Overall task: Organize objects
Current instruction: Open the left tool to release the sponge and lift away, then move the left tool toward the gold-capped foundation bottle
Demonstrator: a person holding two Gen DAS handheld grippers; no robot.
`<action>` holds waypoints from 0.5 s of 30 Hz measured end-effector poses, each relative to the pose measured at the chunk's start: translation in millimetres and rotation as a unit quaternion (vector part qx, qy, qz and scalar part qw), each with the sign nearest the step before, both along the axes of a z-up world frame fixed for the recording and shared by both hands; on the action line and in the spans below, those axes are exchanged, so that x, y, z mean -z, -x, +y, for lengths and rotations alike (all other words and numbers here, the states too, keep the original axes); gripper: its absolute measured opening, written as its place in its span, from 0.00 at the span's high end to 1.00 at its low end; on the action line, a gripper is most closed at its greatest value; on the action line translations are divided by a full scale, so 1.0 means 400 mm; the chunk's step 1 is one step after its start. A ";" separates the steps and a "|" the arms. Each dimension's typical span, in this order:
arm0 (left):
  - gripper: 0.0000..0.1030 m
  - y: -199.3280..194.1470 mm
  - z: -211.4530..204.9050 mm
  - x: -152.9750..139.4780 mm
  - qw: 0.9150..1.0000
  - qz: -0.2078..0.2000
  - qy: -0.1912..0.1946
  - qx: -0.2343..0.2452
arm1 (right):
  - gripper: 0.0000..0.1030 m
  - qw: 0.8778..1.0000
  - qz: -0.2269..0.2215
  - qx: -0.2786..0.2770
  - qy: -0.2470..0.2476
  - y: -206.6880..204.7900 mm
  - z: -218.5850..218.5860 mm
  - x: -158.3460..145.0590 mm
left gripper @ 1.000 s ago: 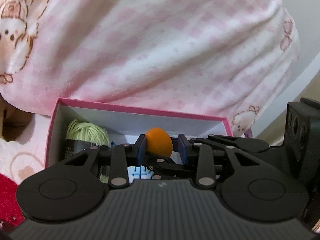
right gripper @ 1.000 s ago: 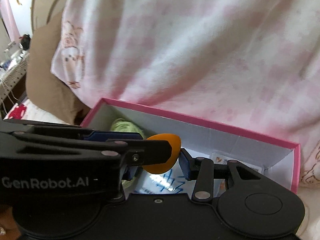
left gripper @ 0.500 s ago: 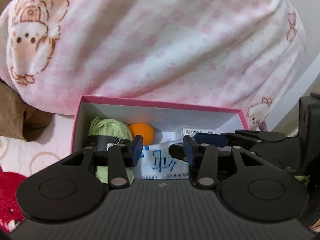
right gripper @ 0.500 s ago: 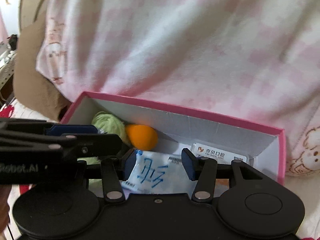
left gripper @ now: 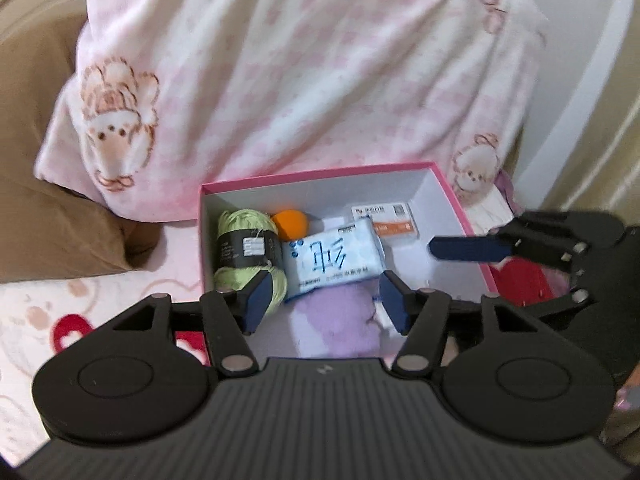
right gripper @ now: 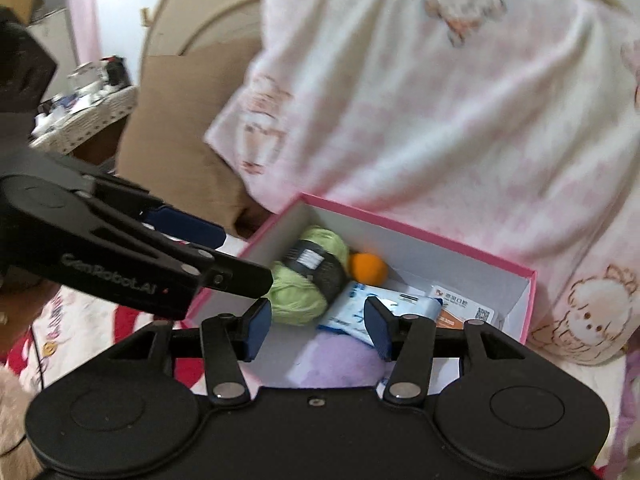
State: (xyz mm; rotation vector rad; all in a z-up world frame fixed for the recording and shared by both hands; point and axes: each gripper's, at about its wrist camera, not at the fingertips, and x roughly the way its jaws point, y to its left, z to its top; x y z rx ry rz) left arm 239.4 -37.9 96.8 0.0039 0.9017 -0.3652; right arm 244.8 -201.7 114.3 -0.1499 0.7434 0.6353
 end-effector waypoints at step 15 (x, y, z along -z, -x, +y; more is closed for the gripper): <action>0.38 0.231 0.103 0.016 0.999 0.027 0.026 0.031 | 0.42 0.999 0.021 -0.028 0.020 0.300 -0.050 -0.085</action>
